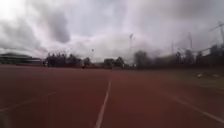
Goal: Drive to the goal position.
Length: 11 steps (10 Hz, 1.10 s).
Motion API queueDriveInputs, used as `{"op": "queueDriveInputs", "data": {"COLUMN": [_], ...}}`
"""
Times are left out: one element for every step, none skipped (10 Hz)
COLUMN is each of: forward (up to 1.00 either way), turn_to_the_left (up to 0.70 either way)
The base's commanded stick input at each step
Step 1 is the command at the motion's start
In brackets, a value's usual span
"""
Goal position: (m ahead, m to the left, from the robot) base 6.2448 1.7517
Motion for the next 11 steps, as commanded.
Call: {"op": "queueDriveInputs", "data": {"forward": [0.85,0.85,0.85,0.85,0.85,0.85,0.85,0.85,0.85,0.85,0.85], "turn_to_the_left": [-0.34,-0.34,-0.34,-0.34,-0.34,-0.34,-0.20,-0.01,0.00,0.00,0.00]}}
